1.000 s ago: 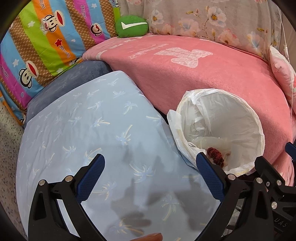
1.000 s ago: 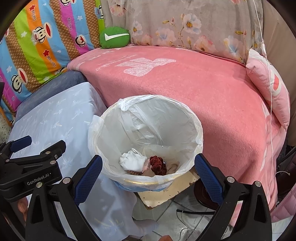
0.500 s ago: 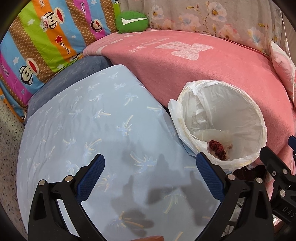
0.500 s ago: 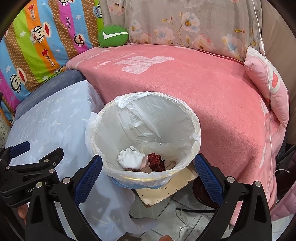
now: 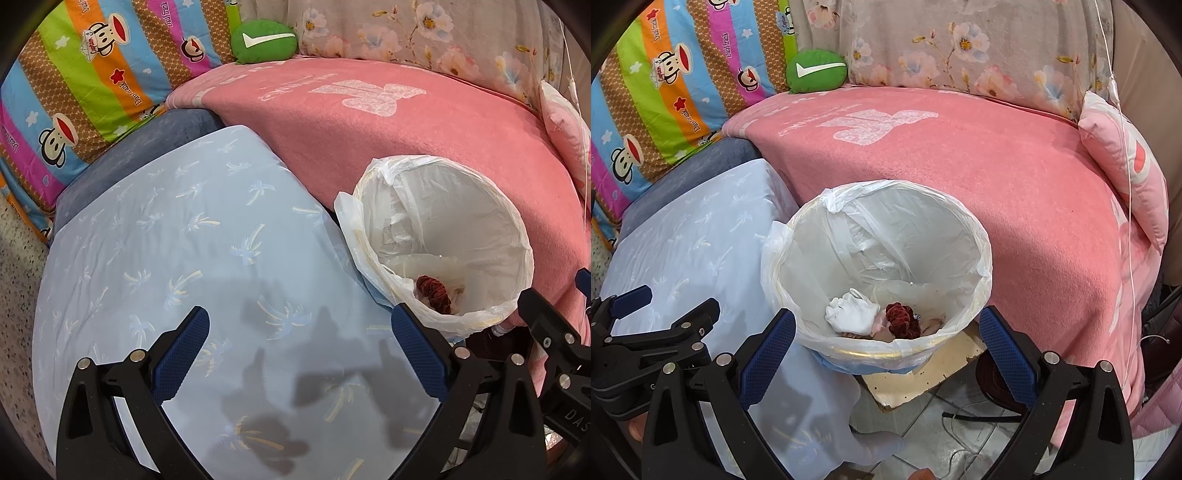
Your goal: Collect trash
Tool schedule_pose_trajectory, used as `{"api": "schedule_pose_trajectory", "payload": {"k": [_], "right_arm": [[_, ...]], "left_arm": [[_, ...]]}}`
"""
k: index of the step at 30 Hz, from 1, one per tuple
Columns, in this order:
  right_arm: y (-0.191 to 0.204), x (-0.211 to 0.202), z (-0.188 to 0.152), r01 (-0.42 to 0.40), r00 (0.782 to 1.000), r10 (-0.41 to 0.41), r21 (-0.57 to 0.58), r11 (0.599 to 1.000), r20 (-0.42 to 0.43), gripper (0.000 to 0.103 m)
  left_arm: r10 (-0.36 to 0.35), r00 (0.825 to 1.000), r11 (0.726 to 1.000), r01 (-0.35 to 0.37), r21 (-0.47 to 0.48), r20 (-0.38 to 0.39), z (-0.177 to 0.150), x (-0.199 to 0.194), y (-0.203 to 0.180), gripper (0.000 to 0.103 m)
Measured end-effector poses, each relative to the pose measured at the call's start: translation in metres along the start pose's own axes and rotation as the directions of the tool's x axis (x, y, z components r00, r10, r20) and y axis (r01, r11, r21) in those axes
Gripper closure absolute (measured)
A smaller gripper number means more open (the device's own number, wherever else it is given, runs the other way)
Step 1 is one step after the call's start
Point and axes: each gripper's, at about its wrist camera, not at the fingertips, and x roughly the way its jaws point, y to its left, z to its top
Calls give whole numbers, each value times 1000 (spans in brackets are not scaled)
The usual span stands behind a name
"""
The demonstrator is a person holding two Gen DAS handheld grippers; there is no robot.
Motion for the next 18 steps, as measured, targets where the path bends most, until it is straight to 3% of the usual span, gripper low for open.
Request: {"api": "schedule_pose_trajectory", "payload": {"k": [18], "right_arm": [[-2,1,-4,1,1000,-1,6,1000,-4,6]], "left_arm": [[-5,1000,1000,5,12,9,-2,-2,-5,8]]}}
